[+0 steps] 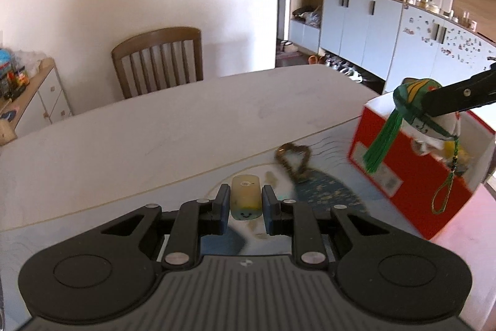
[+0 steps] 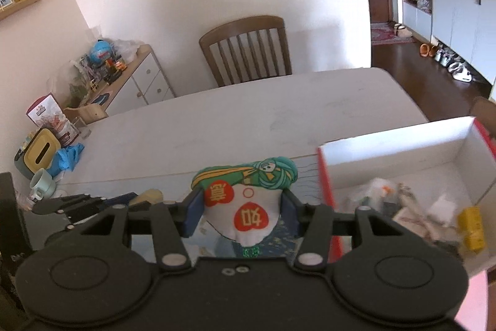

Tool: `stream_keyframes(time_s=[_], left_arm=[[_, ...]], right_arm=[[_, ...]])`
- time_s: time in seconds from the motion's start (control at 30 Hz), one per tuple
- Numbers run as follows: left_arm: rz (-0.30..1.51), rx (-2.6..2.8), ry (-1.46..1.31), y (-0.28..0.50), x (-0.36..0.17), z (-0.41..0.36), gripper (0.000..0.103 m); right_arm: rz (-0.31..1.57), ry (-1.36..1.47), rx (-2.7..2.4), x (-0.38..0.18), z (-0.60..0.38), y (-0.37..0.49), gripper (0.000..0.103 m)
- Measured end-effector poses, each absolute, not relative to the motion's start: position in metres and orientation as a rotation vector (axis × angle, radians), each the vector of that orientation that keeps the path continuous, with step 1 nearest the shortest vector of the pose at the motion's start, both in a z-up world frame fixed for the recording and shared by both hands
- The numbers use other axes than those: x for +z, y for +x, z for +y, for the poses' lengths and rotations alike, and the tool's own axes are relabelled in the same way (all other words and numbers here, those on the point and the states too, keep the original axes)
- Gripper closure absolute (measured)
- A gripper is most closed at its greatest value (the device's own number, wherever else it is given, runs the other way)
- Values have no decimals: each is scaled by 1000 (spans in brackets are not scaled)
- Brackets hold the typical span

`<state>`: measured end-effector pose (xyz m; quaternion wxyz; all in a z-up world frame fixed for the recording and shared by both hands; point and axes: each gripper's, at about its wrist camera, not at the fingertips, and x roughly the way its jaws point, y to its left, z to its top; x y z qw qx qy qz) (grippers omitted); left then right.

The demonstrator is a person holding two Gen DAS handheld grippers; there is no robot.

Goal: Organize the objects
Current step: 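Carry the yellow cylinder and white plush over the red box with both tools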

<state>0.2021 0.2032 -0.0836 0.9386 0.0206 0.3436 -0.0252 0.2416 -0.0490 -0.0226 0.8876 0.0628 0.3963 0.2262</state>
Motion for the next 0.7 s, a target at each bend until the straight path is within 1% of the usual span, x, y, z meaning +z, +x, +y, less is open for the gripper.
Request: stream_keyframes(time_s=[0.3,0.7], left_arm=[[686,-104,64,203,-61,146,82],[679,-189,100,232,-56,56,82]], right_arm=[[816,149,425,-14,-113,240,52],[795,156,350,-17,-191,257,52]])
